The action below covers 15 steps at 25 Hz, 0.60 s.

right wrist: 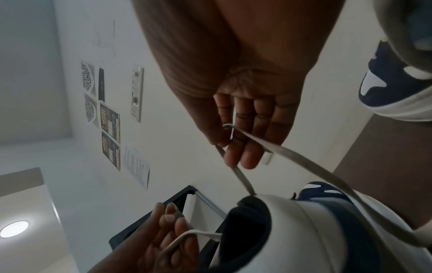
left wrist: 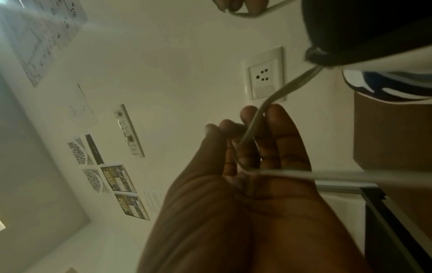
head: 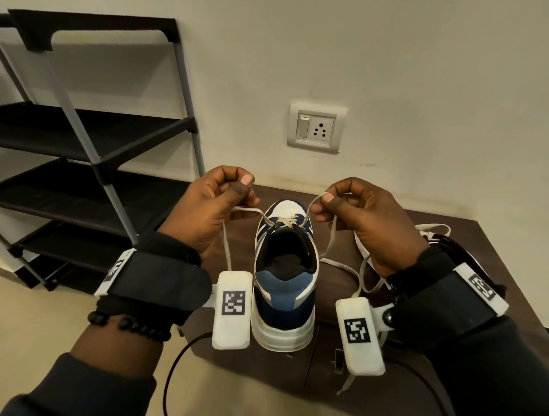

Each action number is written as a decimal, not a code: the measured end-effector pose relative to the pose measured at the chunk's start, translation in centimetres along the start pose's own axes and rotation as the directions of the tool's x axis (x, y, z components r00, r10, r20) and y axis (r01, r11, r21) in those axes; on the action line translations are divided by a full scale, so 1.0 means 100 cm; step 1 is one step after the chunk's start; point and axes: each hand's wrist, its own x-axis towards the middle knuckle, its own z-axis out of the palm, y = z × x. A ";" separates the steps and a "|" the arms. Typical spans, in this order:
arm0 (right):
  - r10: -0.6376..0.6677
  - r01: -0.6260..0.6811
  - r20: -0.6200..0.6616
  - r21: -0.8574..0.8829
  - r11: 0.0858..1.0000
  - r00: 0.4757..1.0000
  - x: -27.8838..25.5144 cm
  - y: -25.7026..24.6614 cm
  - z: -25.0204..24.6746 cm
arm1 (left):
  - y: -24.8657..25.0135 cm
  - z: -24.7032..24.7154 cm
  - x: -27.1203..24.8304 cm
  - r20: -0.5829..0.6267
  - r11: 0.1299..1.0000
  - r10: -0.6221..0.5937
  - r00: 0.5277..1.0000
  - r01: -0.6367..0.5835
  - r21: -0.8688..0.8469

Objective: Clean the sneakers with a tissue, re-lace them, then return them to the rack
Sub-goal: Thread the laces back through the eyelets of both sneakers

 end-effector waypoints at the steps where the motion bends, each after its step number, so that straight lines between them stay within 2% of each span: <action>1: -0.013 0.013 0.001 -0.032 0.999 1.000 0.004 -0.003 0.000 | 0.004 0.001 0.005 -0.003 0.999 0.016 1.000 -0.016 0.029; 2: -0.022 0.022 0.003 -0.068 0.997 1.000 0.009 -0.005 0.000 | 0.008 0.001 0.010 -0.004 0.996 0.029 1.000 -0.028 0.086; 4: -0.013 0.014 0.004 -0.085 0.996 1.000 0.016 -0.007 0.002 | 0.017 0.002 0.019 0.028 0.950 -0.007 1.000 -0.002 0.311; 7: 0.048 -0.047 0.043 -0.030 0.998 0.998 0.026 -0.009 0.004 | 0.014 -0.005 0.018 0.106 0.732 -0.233 0.967 0.103 0.673; 9: 0.048 -0.045 0.088 -0.033 0.998 0.995 0.031 -0.011 0.002 | -0.001 -0.009 0.006 0.152 0.640 -0.386 0.910 0.145 0.754; 11: 0.041 -0.043 0.106 0.015 0.999 0.994 0.033 -0.012 0.001 | -0.012 -0.012 -0.004 0.188 0.667 -0.456 0.870 0.194 0.720; 13: 0.041 -0.048 0.098 0.064 0.997 0.994 0.032 -0.012 0.003 | -0.017 -0.017 -0.006 0.232 0.747 -0.436 0.870 0.206 0.632; 15: 0.038 -0.045 0.098 0.070 0.997 0.994 0.032 -0.011 0.006 | -0.015 -0.019 -0.007 0.274 0.785 -0.392 0.878 0.164 0.597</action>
